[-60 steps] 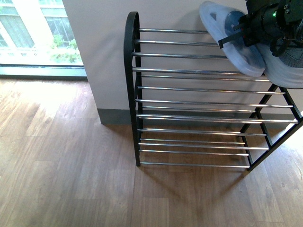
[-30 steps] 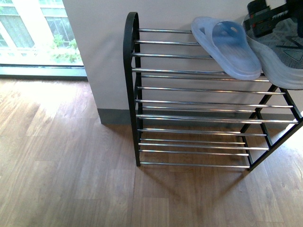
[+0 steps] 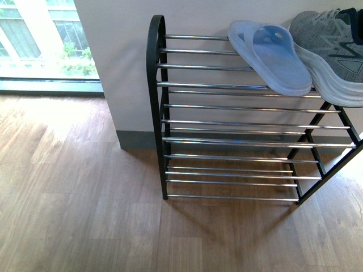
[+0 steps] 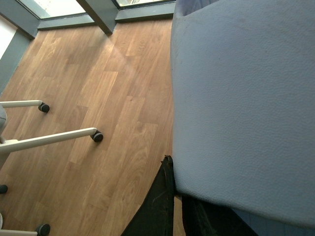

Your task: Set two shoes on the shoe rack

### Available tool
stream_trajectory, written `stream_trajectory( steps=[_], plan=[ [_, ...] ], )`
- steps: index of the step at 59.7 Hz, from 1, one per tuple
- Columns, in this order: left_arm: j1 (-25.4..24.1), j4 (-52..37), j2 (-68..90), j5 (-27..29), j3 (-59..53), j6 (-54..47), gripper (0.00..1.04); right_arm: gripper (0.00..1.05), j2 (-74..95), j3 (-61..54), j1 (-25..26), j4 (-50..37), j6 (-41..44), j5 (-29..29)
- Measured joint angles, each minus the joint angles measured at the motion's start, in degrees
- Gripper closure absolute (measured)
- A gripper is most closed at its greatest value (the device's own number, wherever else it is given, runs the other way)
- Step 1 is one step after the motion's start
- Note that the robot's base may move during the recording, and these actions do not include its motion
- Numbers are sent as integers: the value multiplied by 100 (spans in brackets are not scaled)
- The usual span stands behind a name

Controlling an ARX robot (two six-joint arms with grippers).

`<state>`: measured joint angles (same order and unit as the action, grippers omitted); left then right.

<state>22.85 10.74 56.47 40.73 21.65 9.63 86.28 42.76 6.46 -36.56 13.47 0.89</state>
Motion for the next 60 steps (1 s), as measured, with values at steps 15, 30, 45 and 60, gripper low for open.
stream_trajectory(
  steps=[15, 30, 45, 60],
  plan=[
    [0, 0, 0, 4, 0, 0, 103, 61, -756, -1569, -181, -1497, -1123, 365],
    [2, 0, 0, 0, 0, 0, 103, 103, -1941, -2885, -603, -1587, -1281, -39],
    [0, 0, 0, 0, 0, 0, 103, 103, -2968, -3543, -625, -1193, -1285, -85],
    [0, 0, 0, 0, 0, 0, 103, 103, -3617, -3978, -625, -1071, -1285, -87]
  ],
)
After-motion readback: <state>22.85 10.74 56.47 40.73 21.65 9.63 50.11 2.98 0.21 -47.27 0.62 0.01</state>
